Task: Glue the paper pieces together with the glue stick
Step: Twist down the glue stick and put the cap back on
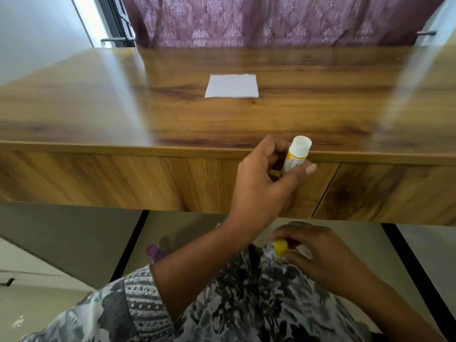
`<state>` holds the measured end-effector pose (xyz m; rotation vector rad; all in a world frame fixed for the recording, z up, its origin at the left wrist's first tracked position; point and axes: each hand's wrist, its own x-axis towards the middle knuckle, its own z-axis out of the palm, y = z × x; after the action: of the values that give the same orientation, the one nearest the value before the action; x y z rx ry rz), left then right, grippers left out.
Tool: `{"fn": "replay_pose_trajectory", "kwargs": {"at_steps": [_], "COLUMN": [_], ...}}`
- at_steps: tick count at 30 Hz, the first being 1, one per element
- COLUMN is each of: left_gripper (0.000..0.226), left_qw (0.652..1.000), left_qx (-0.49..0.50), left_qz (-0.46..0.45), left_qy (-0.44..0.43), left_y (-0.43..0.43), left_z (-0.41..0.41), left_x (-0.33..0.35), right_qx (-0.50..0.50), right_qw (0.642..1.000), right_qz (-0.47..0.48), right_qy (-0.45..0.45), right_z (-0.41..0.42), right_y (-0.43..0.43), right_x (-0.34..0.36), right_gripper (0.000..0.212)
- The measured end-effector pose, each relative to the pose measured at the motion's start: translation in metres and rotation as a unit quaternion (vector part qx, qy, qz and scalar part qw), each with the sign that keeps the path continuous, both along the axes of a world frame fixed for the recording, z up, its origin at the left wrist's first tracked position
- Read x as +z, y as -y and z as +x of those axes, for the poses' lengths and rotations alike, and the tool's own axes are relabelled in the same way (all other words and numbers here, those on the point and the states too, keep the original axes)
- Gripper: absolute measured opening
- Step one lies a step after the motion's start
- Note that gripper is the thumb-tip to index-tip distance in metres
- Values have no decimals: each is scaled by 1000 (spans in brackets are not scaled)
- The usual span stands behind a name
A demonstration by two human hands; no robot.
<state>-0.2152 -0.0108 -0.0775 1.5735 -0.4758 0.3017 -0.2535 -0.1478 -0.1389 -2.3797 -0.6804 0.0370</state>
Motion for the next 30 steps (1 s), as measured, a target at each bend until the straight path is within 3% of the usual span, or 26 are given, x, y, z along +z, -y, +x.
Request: {"fn": "replay_pose_trajectory", "kwargs": {"at_steps": [4,8,13,16,20,26,30], "left_gripper": [16,22,20,20,22,25,37], "left_qw": [999,998,997,996,992,965,963], "left_qx": [14,11,14,41,74,147,169], "left_qz": [-12,-12,1,7,51,171,172], "left_qy": [32,55,79,80,87,135,120], "left_y": [-5,-9,-11,-9,-5,1,6], "left_z": [14,27,56,89,142,217,237], "left_x": [10,20,45,67,98,118,91], "right_qx": [13,26,78,86,80,9,-56], "right_qw": [997,983,972,956,960,955,928], "right_qz": [56,113,197,232,210,228,303], "right_qy": [59,141,105,155,170,189,211], "right_z": [2,11,52,84,147,246,278], "right_y": [13,28,38,32,23,24,29], "right_x": [62,110,165,205,244,238,185], "right_gripper": [33,27,33,25,27,40,40]}}
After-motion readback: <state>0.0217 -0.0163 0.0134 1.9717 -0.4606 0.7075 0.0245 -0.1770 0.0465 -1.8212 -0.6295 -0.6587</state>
